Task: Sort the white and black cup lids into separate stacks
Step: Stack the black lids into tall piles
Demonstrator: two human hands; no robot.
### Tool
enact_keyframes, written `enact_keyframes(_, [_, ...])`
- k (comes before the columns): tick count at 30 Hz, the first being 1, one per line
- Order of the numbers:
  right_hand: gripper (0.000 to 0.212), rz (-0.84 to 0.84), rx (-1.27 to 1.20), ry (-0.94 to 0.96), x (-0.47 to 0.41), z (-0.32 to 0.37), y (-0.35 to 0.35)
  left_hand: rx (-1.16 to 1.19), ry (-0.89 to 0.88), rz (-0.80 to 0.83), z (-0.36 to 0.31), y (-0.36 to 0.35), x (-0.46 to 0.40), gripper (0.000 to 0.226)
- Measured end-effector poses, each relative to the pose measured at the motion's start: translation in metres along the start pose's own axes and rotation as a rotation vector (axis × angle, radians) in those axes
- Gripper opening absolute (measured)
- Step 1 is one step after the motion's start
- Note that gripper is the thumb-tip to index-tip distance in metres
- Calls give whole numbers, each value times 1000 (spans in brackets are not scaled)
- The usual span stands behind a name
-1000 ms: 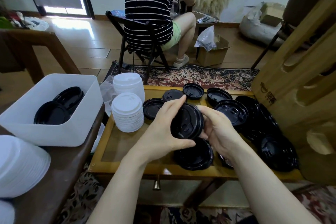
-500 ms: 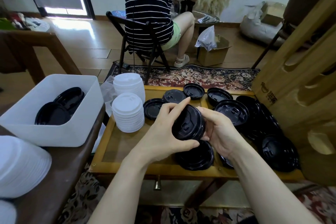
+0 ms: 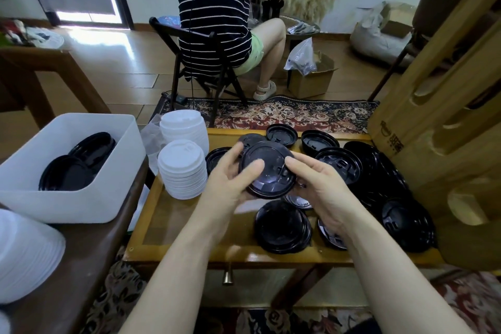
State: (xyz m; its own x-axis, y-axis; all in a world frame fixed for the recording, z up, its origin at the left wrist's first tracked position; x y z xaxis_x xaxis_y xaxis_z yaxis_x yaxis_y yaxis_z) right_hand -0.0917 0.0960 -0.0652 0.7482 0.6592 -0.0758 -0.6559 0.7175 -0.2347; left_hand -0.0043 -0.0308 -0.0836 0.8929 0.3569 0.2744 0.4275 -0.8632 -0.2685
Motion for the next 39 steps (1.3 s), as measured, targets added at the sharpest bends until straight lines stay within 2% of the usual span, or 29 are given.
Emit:
enact_keyframes(1, [27, 14, 8, 5, 0, 1, 1, 54, 32, 29, 3, -4, 0, 70])
enact_keyframes(3, [35, 15, -1, 9, 0, -1, 2, 124, 65, 41, 8, -9, 1, 56])
enact_keyframes(5, [42, -6, -16, 16, 1, 0, 3, 201, 88, 14, 9, -10, 1, 53])
enact_keyframes(8, [40, -34, -18, 35, 3, -1, 6, 242, 119, 10, 11, -9, 0, 50])
enact_keyframes(12, [48, -3, 106, 48, 5, 0, 6, 266, 144, 5, 12, -10, 2, 36])
enact_keyframes(14, [49, -49, 384, 150, 6, 8, 18, 302, 137, -15, 10, -9, 3, 29])
enact_keyframes(17, [53, -204, 1029, 396, 13, 34, 52, 386, 152, -39, 12, -5, 1, 27])
enact_keyframes(19, [57, -225, 1336, 371, 17, 40, 75, 460, 187, -14, 15, -4, 1, 27])
enact_keyframes(21, [63, -124, 1490, 209, 18, 30, 91, 523, 224, 18, 17, -6, 0, 32])
enact_keyframes(23, [59, -48, 1541, 144, 17, 19, 97, 558, 249, 44, 18, -8, 0, 38])
enact_keyframes(27, [16, -77, 1591, 243, 12, 19, 92, 532, 260, 46, 19, -8, 0, 44])
enact_keyframes(39, [10, -165, 1432, 309, 20, 30, 78, 536, 285, 40, 18, -9, 4, 41])
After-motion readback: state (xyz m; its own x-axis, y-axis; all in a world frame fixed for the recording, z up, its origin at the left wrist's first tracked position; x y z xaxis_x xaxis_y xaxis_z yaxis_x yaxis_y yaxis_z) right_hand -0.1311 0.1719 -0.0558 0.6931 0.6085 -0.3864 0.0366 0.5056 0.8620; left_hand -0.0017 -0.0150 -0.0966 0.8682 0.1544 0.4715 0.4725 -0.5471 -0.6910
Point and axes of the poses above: each hand's wrist, its own x-axis away from the middle knuckle, its own y-axis out of the back of the hand, z = x × y, the point moved 6 cm from there along -x, towards the middle knuckle, and after that the axes turned 11 degrees about y, right-handed, at the moved point
